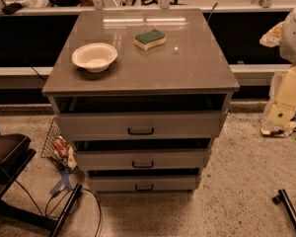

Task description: Open bottom drawer

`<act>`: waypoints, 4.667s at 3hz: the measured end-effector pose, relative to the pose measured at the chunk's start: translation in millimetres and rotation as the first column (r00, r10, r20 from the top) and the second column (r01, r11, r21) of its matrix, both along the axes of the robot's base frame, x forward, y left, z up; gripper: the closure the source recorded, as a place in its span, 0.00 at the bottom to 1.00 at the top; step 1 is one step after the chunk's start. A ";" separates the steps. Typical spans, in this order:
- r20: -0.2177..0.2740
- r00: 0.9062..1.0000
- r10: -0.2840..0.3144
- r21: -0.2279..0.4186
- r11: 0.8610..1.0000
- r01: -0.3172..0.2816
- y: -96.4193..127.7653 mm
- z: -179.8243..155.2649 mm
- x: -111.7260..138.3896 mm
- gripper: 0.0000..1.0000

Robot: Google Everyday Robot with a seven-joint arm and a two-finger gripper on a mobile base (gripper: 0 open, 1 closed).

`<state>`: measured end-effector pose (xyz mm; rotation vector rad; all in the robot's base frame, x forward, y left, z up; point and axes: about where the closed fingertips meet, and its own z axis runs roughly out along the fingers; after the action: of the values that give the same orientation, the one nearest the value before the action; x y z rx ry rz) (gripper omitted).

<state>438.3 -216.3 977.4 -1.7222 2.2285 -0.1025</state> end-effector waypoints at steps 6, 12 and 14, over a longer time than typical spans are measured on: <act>0.079 0.995 0.059 -0.085 0.995 -0.052 51.3 -282.1 -38.9 0.00; 0.052 0.970 0.237 -0.075 0.970 -0.233 173.9 -440.3 -6.5 0.00; 0.003 0.984 0.175 -0.022 0.984 -0.175 215.6 -556.9 15.8 0.00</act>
Offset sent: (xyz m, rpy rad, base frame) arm 0.0056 0.0225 -0.0300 0.0123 0.0095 0.0355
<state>454.0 -0.7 420.5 -1.9187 2.0685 -0.0900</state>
